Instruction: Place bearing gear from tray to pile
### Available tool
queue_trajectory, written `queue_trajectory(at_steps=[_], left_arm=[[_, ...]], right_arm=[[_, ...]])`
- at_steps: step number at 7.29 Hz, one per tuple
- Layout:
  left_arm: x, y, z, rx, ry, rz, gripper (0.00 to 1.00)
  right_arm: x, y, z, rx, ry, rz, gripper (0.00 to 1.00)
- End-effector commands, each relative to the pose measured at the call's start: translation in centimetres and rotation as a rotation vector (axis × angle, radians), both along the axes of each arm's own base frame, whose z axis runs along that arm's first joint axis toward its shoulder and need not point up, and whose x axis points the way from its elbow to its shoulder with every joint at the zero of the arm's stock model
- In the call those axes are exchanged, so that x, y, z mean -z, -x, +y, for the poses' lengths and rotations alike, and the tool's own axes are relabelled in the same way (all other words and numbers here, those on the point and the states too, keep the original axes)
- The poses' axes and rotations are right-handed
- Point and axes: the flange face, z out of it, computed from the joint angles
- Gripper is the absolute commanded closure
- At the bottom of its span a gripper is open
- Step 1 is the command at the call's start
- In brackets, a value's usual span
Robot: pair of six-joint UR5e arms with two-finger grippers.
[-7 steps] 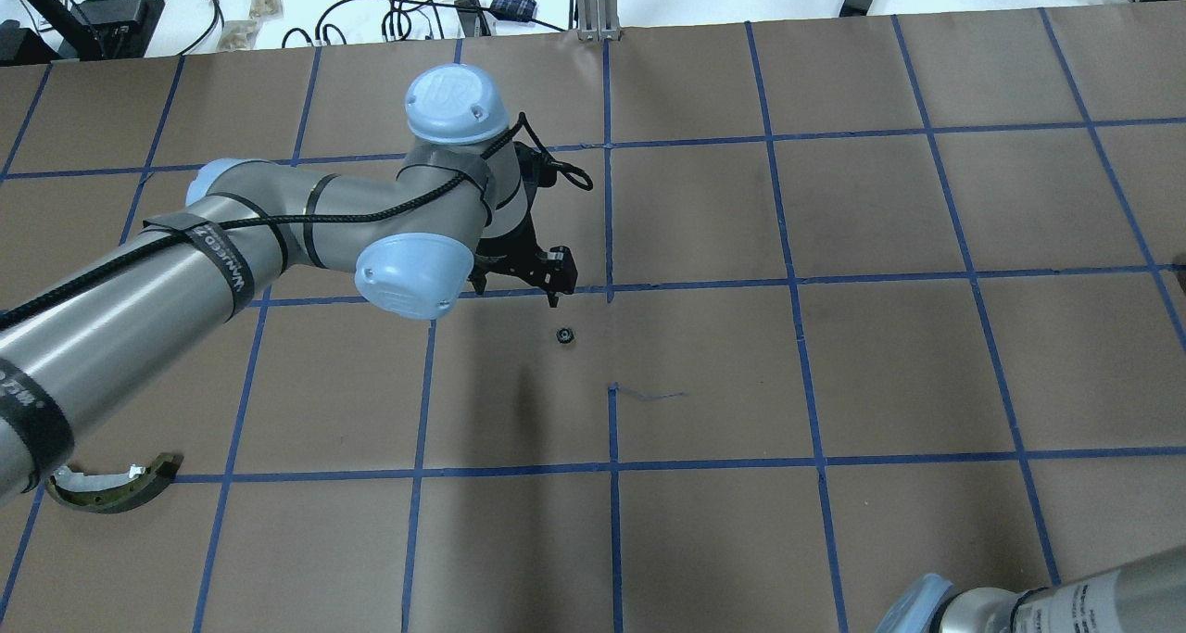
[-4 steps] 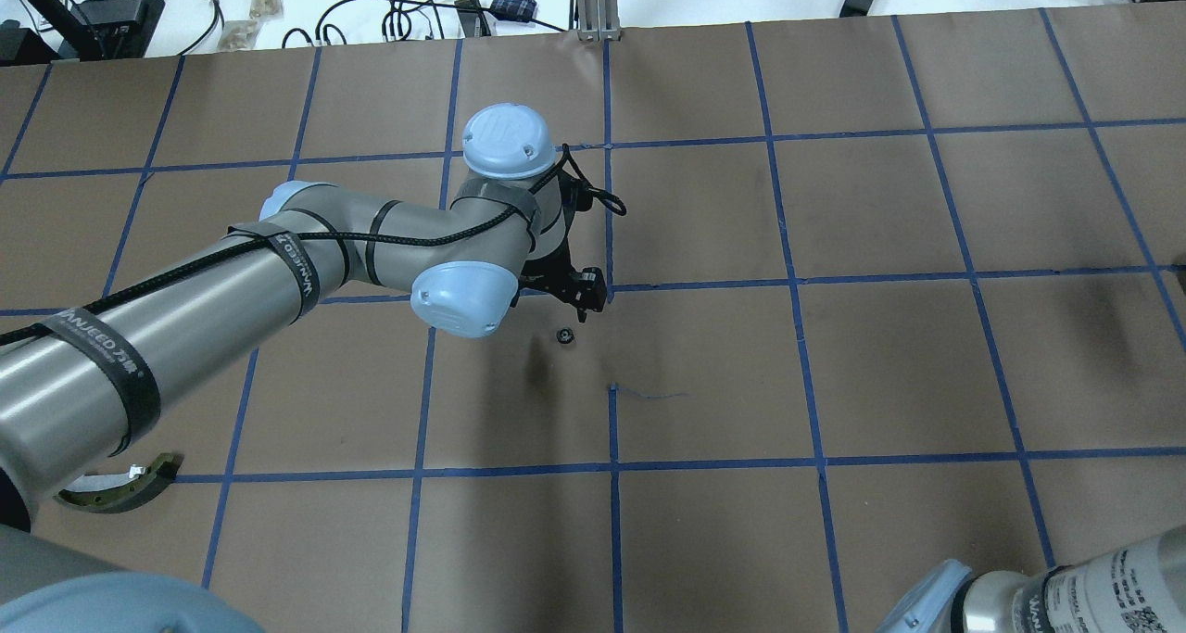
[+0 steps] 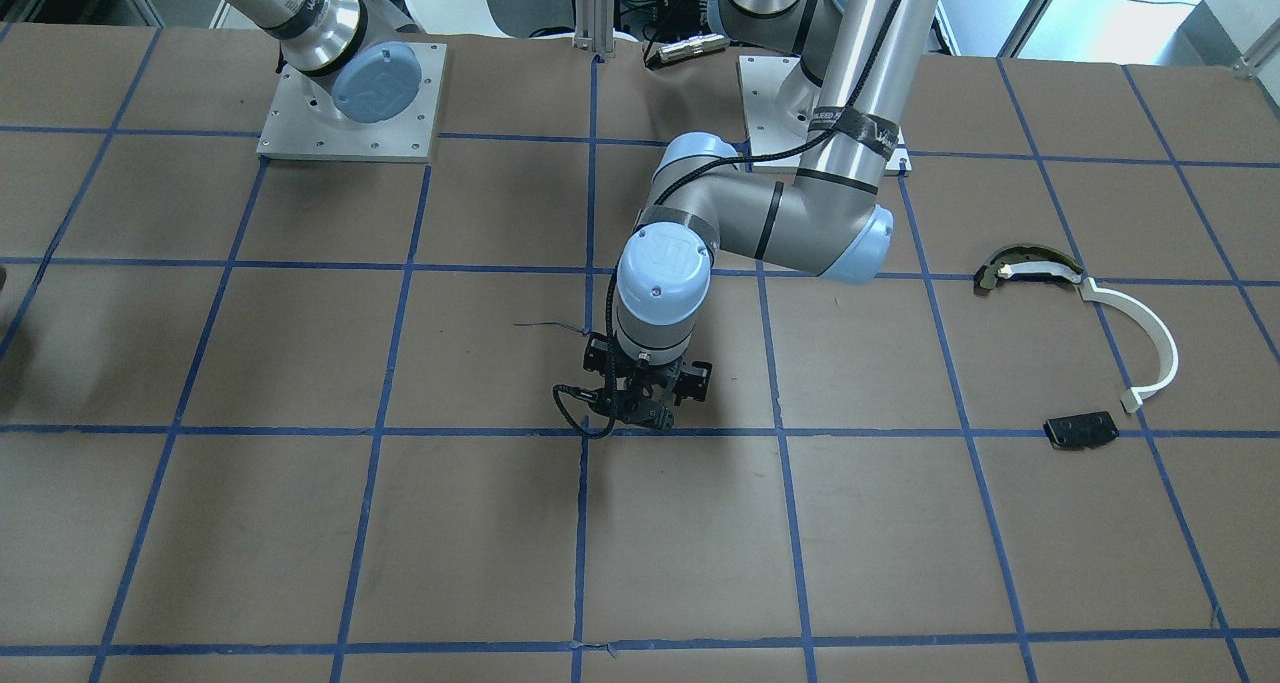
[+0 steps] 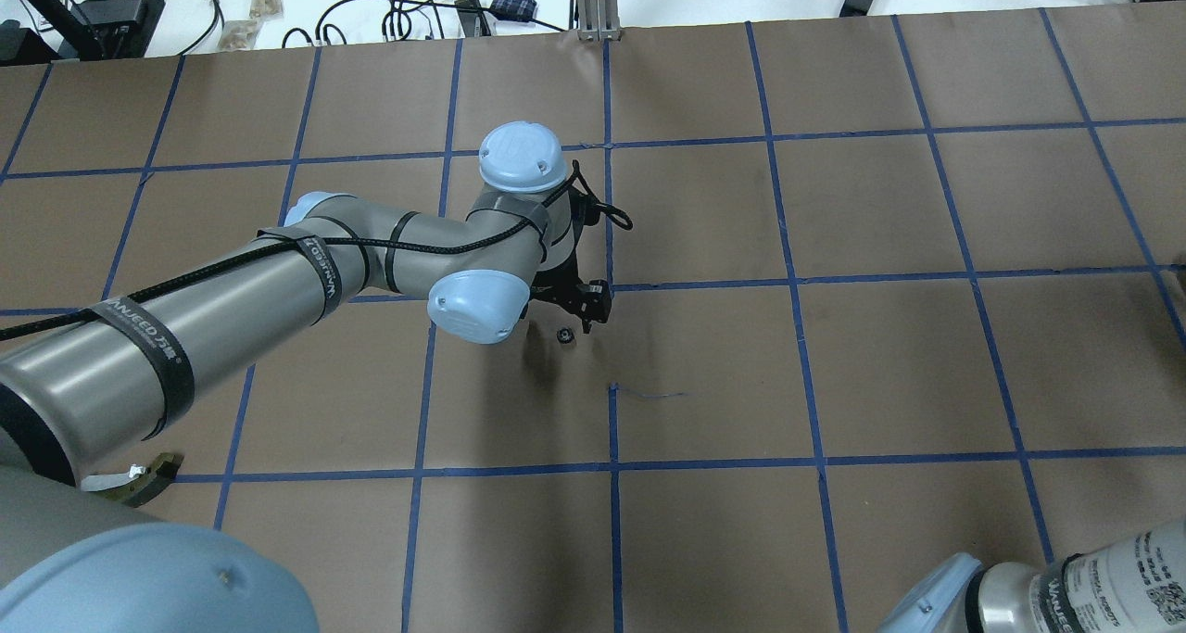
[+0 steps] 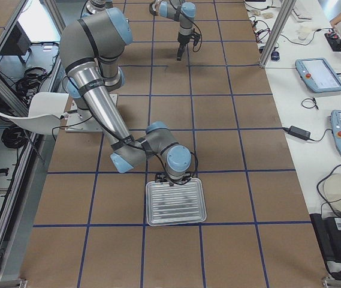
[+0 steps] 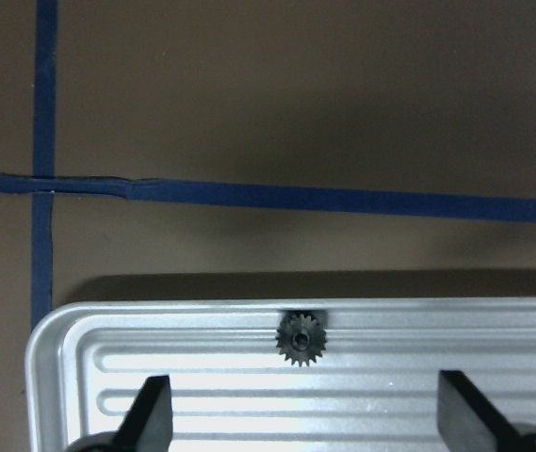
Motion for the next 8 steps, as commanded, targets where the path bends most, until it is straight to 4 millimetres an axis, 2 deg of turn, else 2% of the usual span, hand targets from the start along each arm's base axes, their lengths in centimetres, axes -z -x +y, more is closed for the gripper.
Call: queue_trajectory(at_steps=[1, 2, 3, 4, 6, 7, 8], left_arm=[[0.1, 0.0, 0.0, -0.002, -0.005, -0.004, 0.13], [0.1, 0.0, 0.1, -0.002, -0.007, -0.005, 0.18], [0.1, 0.0, 0.1, -0.002, -0.007, -0.005, 0.23], [0.1, -0.1, 0.1, -0.001, -0.008, -0.009, 0.25], [0.2, -0.1, 0.1, -0.001, -0.011, -0.008, 0.26], [0.3, -0.1, 0.3, 0.0, -0.023, -0.012, 0.35], [0.3, -0.1, 0.3, 0.002, -0.027, -0.013, 0.59]], right_arm=[[0.8, -0.2, 0.0, 0.009, 0.032, 0.005, 0.0], [1.8, -0.1, -0.3, 0.017, 0.049, -0.004, 0.0], [1.7, 0.6, -0.7, 0.01, 0.087, 0.06, 0.01], [2.7, -0.1, -0.2, 0.007, 0.069, 0.044, 0.04], [3.9, -1.3, 0.6, 0.003, 0.047, 0.014, 0.04], [4.1, -1.4, 0.7, 0.004, 0.048, 0.009, 0.05], [4.1, -1.4, 0.7, 0.004, 0.049, 0.011, 0.13]])
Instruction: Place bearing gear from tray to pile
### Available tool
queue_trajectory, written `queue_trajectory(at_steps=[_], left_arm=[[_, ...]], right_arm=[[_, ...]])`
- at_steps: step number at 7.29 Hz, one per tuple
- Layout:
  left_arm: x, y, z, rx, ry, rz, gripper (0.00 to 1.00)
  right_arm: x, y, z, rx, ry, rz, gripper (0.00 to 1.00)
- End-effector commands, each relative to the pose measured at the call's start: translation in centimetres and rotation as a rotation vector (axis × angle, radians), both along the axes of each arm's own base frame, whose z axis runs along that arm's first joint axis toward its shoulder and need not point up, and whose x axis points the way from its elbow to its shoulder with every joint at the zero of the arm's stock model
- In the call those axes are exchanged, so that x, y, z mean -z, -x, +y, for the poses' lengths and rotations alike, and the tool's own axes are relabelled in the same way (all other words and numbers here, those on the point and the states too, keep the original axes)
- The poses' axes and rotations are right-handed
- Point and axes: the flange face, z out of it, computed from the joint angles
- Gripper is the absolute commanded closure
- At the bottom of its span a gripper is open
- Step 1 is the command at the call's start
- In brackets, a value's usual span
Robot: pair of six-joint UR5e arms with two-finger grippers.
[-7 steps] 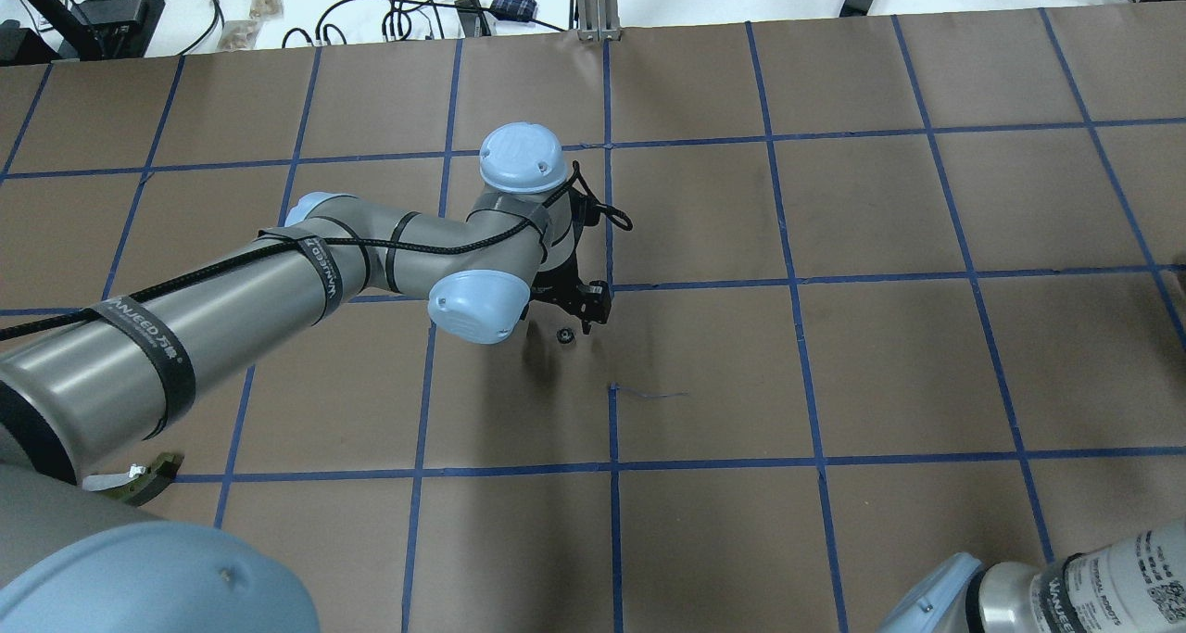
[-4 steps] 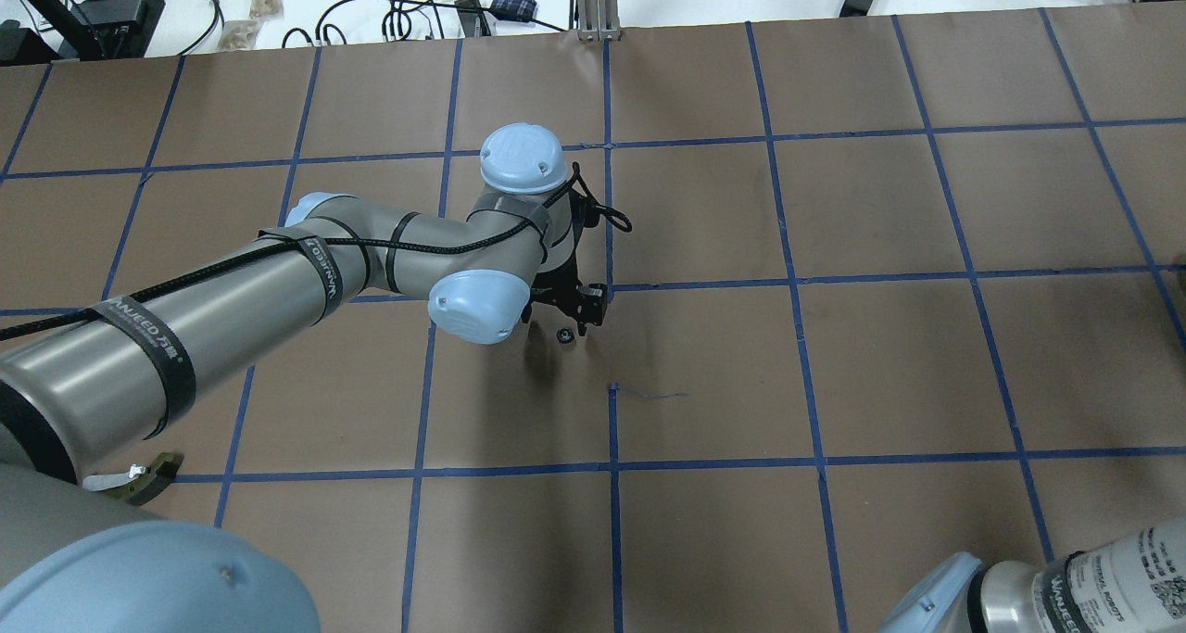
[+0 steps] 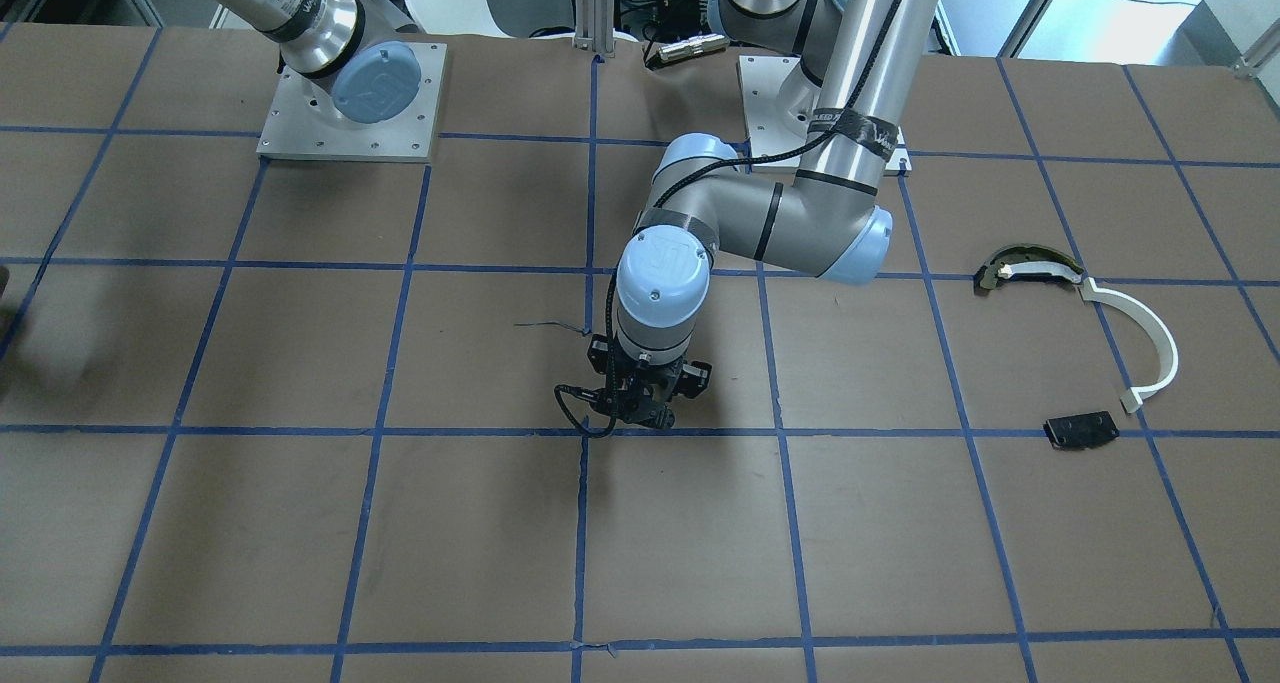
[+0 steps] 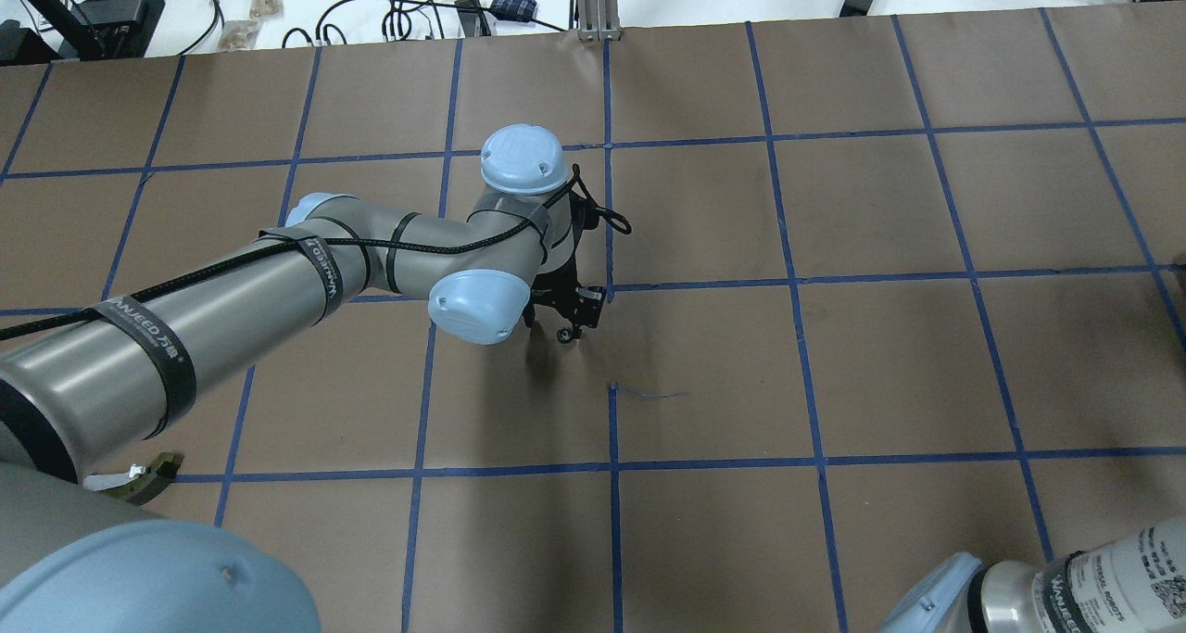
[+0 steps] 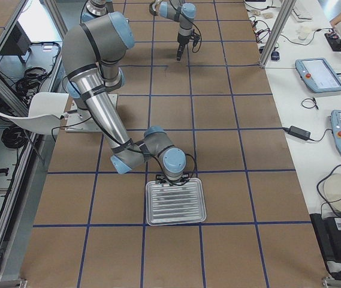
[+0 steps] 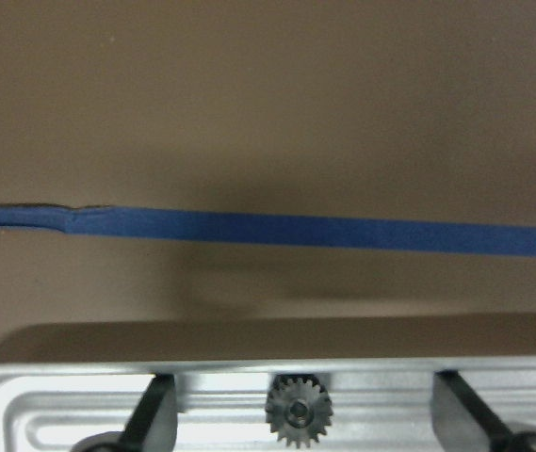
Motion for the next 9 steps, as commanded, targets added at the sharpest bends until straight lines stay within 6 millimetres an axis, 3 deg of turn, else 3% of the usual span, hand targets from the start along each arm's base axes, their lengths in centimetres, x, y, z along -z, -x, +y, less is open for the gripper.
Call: queue_trajectory(at_steps=[1, 2, 4, 7, 8, 9], left_arm=[[0.2, 0.0, 0.2, 0.005, -0.014, -0.002, 0.79], [0.2, 0.0, 0.3, 0.005, -0.027, -0.006, 0.97], [0.3, -0.1, 0.4, 0.006, -0.035, -0.012, 1.0], [-2.9, -1.1, -1.1, -0.006, 0.011, -0.009, 1.0], [-4.8, -4.4, -3.1, -0.065, -0.022, -0.018, 1.0], [-7.2, -10.0, -5.9, -0.149, -0.043, -0.023, 1.0]], right_arm=[[0.1, -0.1, 0.1, -0.001, -0.006, 0.006, 0.25], [0.1, 0.0, 0.2, 0.0, -0.009, 0.007, 0.3], [-0.2, 0.1, 0.1, 0.008, -0.007, 0.013, 0.59], [-2.2, 0.3, 0.0, 0.018, 0.017, 0.045, 0.86], [-4.6, -0.5, 0.0, 0.042, 0.034, 0.071, 0.89], [-7.9, -1.7, -0.3, 0.102, 0.067, 0.101, 0.91]])
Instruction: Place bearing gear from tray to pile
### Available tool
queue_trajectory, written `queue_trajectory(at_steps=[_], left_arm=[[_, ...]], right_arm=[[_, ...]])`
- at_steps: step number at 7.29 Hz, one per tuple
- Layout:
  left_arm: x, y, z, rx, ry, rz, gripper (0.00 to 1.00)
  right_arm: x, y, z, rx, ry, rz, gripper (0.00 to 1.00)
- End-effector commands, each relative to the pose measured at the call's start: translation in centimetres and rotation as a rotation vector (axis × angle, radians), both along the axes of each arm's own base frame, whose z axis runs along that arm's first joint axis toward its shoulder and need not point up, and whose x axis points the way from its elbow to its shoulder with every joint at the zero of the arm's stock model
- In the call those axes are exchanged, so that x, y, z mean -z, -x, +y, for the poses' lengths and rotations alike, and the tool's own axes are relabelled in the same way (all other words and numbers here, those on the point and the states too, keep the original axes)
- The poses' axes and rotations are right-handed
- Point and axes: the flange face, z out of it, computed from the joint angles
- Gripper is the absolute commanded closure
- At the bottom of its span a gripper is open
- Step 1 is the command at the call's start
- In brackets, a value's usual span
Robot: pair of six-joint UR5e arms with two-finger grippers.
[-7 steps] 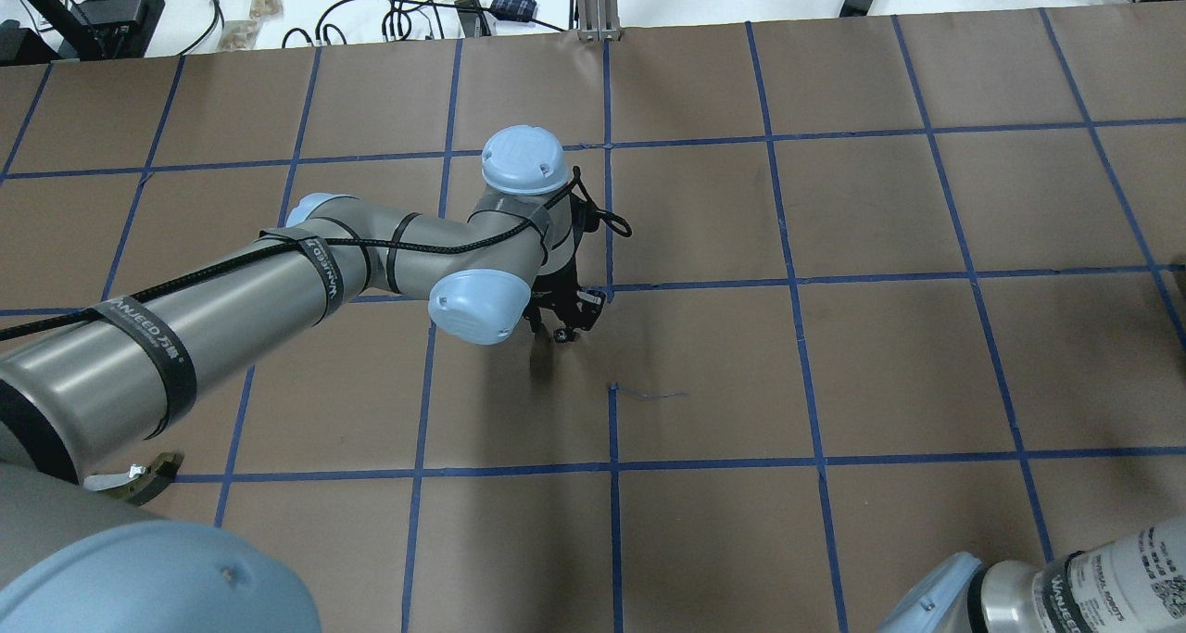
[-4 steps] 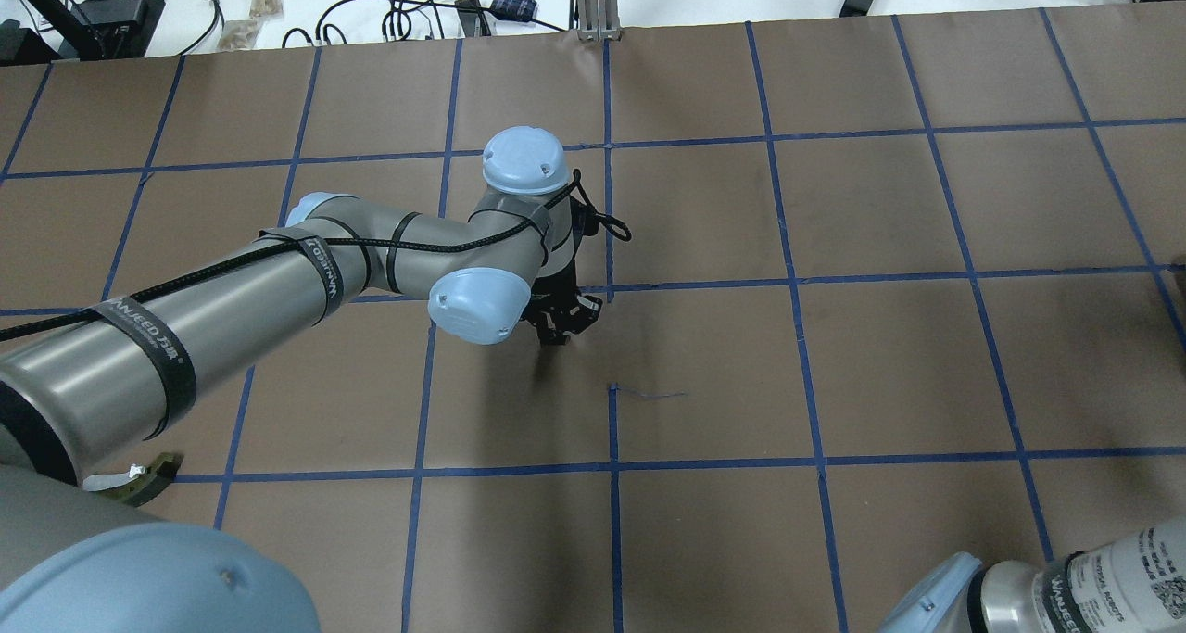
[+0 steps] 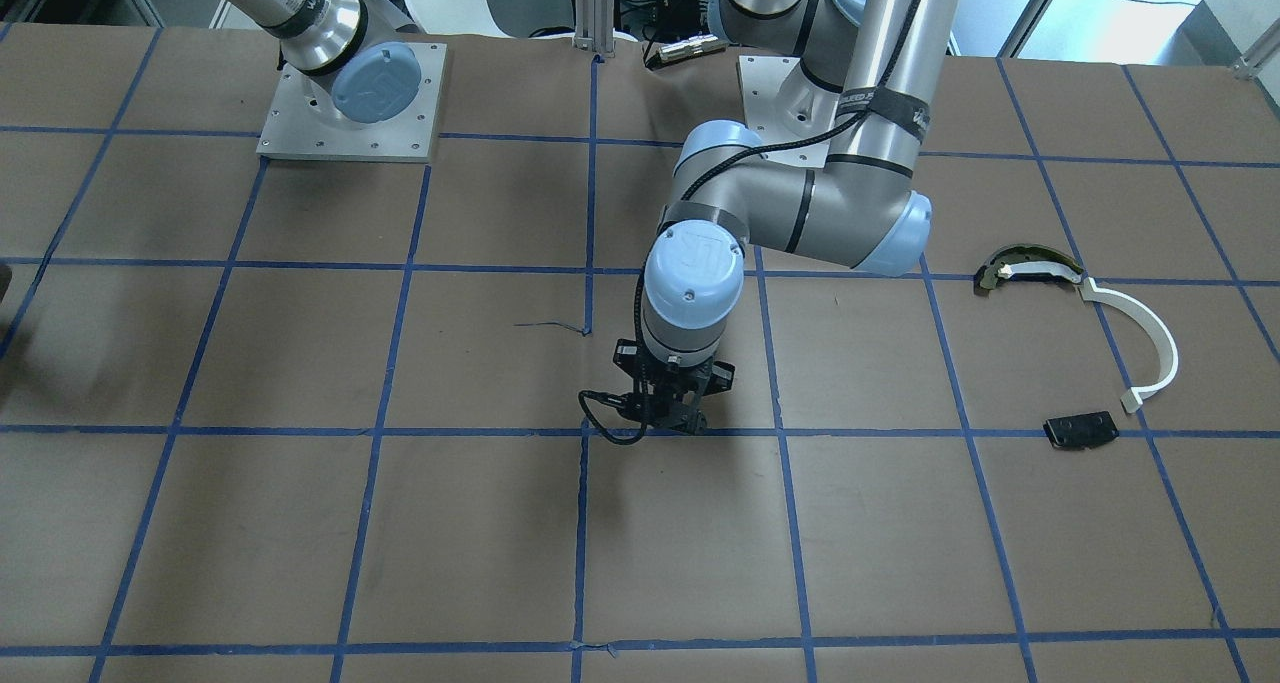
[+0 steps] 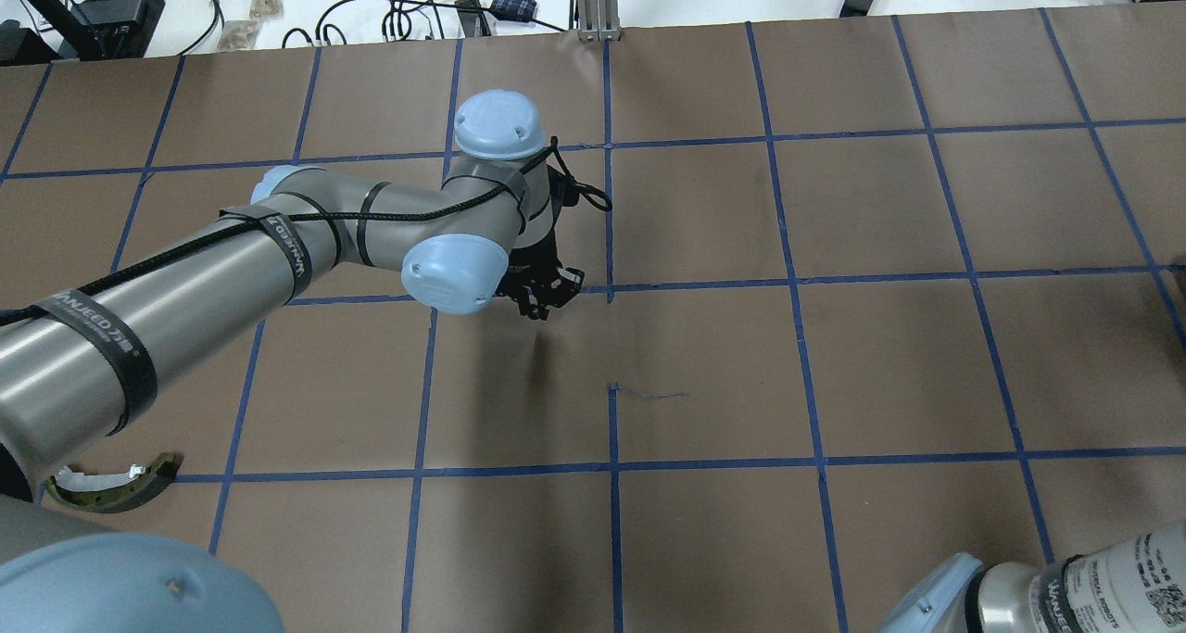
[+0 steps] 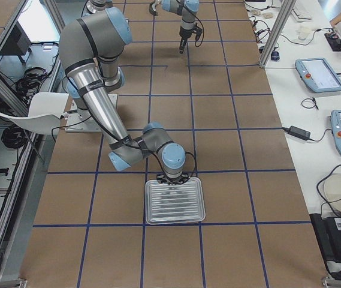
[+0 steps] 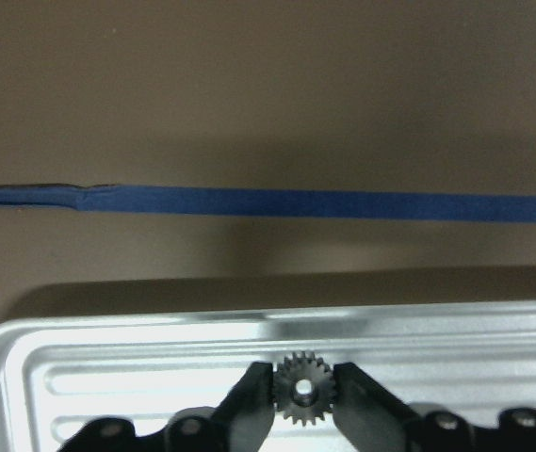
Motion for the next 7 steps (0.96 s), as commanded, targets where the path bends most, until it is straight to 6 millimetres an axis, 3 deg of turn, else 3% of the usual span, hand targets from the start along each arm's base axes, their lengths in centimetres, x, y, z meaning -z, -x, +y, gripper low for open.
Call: queue_trajectory(at_steps=[1, 2, 3, 4, 5, 6, 7], left_arm=[[-3.6, -11.3, -4.1, -0.17, -0.045, -0.012, 1.0], [-4.4, -16.1, -4.9, -0.245, -0.056, -0.024, 1.0], [-4.8, -24.2, -5.1, -0.299, -0.056, -0.147, 1.0], [-4.8, -31.8, -4.9, -0.294, -0.077, -0.16, 1.0], [-4.7, -38.1, -3.8, -0.319, -0.097, -0.153, 1.0], [-4.2, -43.0, -2.5, -0.317, -0.119, -0.129, 1.0], [-2.8, -48.3, -0.8, -0.356, -0.134, -0.105, 1.0]], right_arm=[[-5.6, -4.6, -1.6, 0.08, 0.048, 0.034, 0.91], [-7.0, -10.2, -3.6, 0.159, 0.046, 0.02, 0.91], [-8.8, -17.3, -5.0, 0.286, 0.039, 0.011, 0.9], [-9.5, -25.4, -6.2, 0.413, 0.045, -0.002, 0.89], [-8.9, -33.6, -7.0, 0.522, 0.029, -0.018, 0.88], [-8.6, -41.1, -7.4, 0.59, 0.028, -0.031, 0.87], [-8.7, -48.2, -7.1, 0.699, 0.023, -0.048, 0.87]])
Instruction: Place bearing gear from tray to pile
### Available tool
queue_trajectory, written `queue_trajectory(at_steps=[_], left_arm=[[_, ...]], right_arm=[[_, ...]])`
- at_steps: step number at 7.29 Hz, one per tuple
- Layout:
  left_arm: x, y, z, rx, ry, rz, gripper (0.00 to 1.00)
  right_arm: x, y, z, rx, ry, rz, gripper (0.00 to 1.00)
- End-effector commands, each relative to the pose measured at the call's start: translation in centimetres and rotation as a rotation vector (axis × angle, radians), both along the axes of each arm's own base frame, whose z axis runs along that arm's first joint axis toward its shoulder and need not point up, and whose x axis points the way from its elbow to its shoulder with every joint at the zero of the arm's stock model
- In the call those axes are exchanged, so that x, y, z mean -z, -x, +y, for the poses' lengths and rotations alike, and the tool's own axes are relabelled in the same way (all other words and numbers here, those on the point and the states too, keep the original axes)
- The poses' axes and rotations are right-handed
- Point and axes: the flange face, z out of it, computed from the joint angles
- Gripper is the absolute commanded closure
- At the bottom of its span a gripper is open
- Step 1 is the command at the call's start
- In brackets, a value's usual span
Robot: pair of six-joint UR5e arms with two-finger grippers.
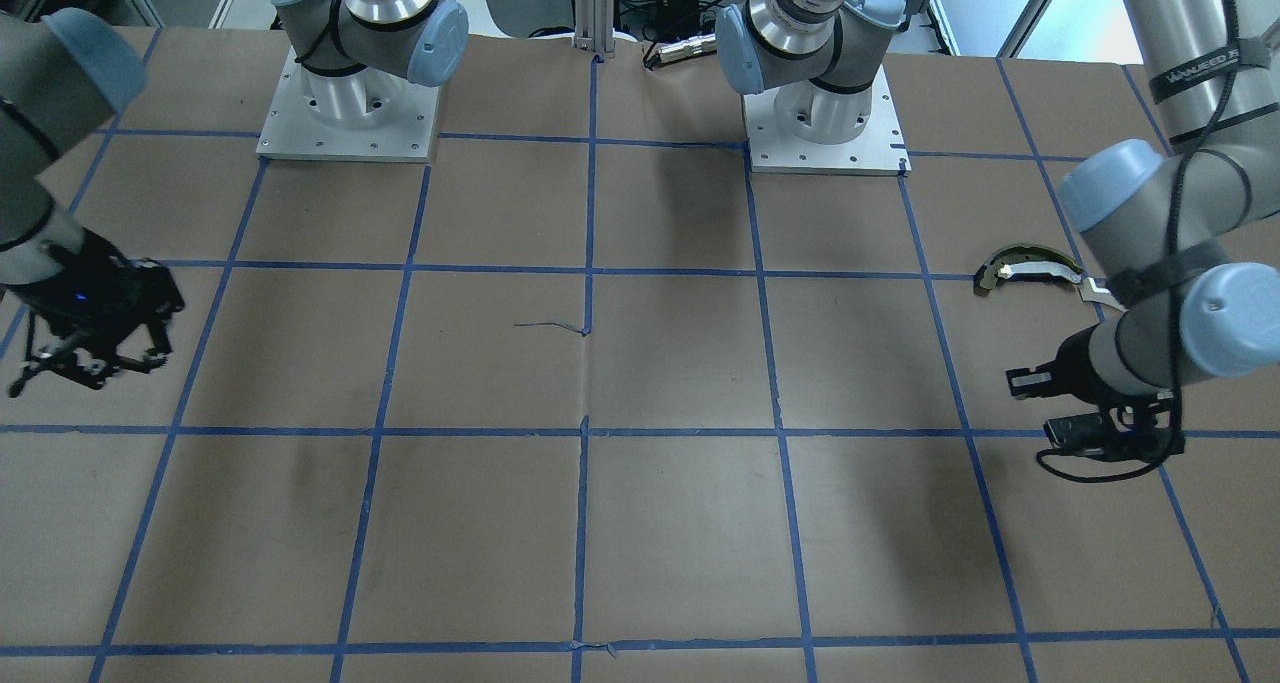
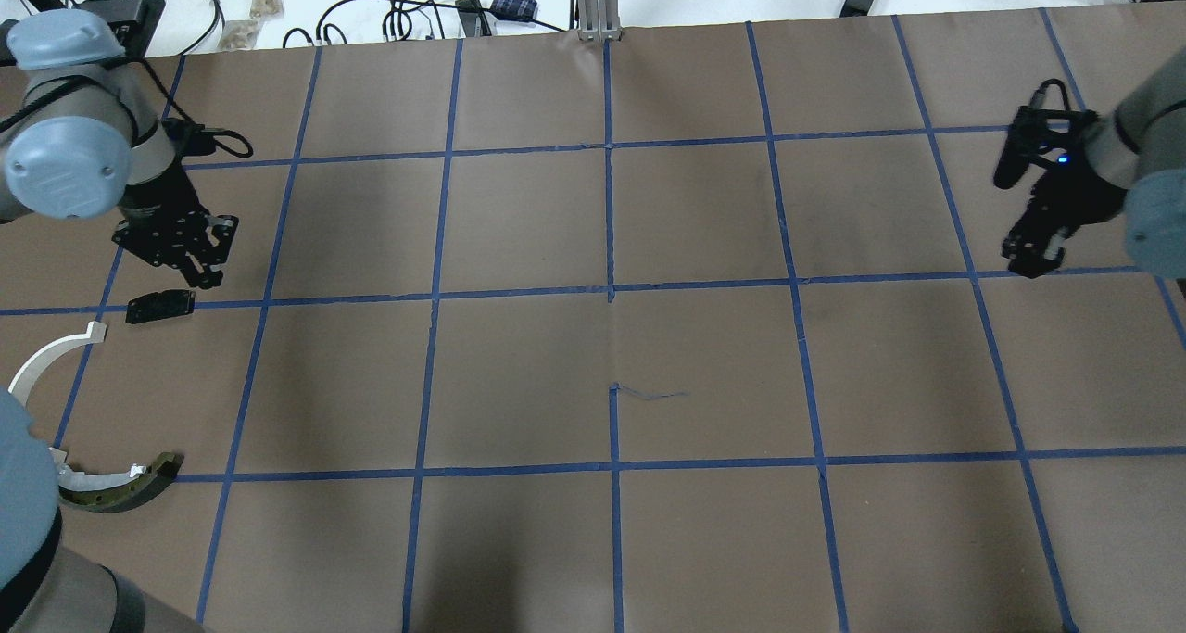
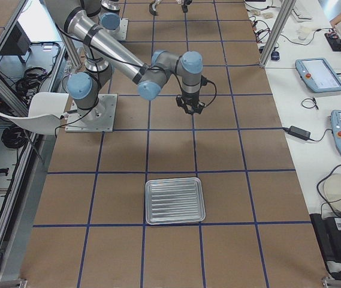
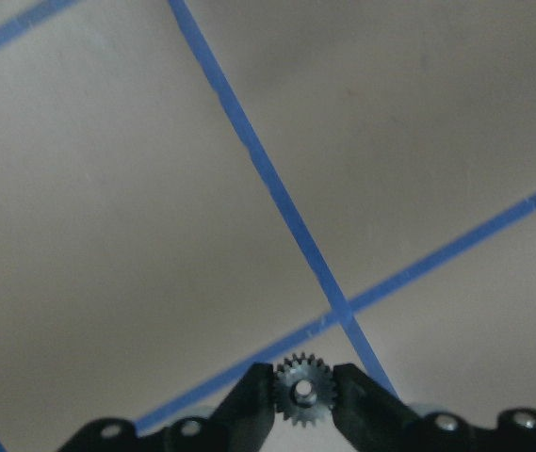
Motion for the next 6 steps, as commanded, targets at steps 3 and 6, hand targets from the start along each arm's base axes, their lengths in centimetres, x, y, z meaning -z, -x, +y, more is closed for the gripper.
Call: queue_trajectory(at_steps=[3, 6], left_arm=[[5.6, -9.7, 4.1, -0.084, -0.028, 0.035, 1.0], [6.8, -9.9, 4.4, -0.08, -0.05, 0.04, 1.0]], right_arm=[[3.5, -27.8, 3.1, 0.422, 0.058, -0.099, 0.84], [7.8, -41.9, 7.9, 0.687, 0.037, -0.121, 0.79]])
